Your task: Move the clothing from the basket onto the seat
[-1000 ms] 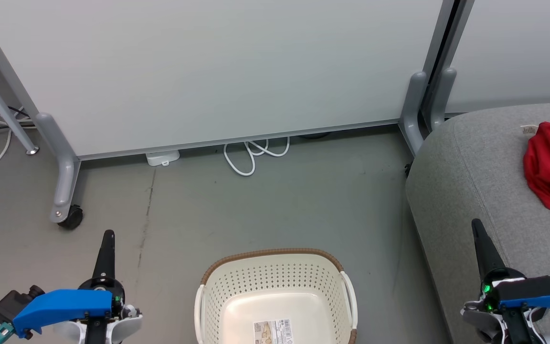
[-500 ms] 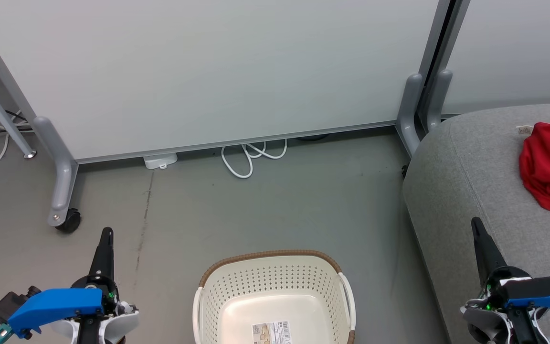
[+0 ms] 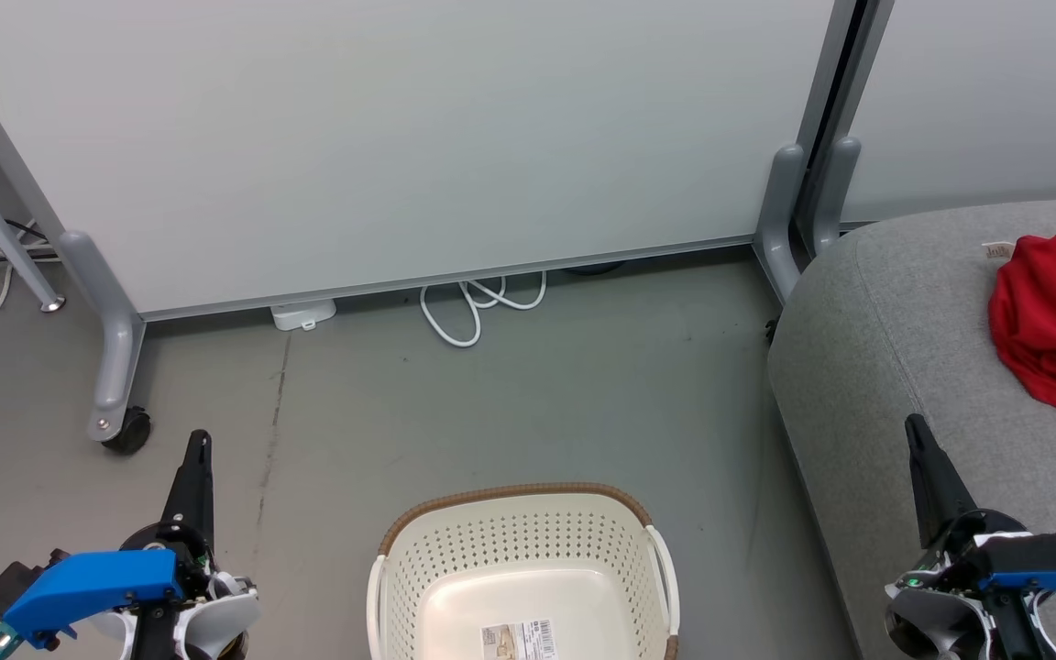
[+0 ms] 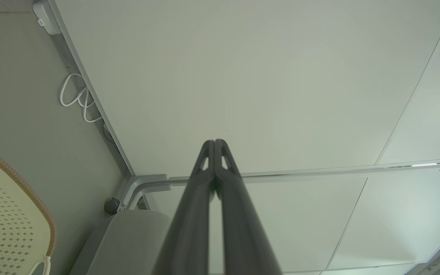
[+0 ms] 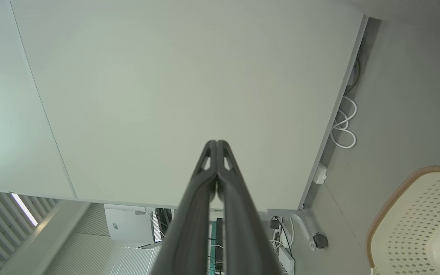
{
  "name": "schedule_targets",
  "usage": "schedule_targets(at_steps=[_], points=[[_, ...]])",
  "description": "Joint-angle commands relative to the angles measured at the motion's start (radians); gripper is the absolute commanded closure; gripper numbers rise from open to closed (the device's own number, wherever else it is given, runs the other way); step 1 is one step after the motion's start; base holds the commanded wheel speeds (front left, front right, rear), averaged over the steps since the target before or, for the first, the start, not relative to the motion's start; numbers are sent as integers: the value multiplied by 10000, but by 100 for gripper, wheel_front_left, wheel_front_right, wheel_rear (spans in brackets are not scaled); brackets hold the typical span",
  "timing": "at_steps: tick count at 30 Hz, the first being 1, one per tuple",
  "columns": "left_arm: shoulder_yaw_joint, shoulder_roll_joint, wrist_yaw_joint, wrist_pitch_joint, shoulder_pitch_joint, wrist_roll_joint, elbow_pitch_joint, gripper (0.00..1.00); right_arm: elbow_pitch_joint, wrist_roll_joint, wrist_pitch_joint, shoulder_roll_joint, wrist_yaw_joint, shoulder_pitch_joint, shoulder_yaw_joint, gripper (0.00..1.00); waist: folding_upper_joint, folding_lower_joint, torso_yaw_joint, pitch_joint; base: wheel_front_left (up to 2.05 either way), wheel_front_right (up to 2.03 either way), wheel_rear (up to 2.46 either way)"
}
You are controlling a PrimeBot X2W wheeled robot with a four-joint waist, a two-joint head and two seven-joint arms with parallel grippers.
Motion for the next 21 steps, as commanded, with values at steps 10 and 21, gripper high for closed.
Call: schedule_targets(at_steps=[10,21], points=[[134,5,-24,188,-125,-520,-92,100,-77,602,172,-62,4,136,-26,100,-1,0,-43,-37,0,0,0],[167,-21,-24,223,-129,-479,-90,100,-75,603,169,-62,4,135,-25,100,-1,0,-43,-37,0,0,0]])
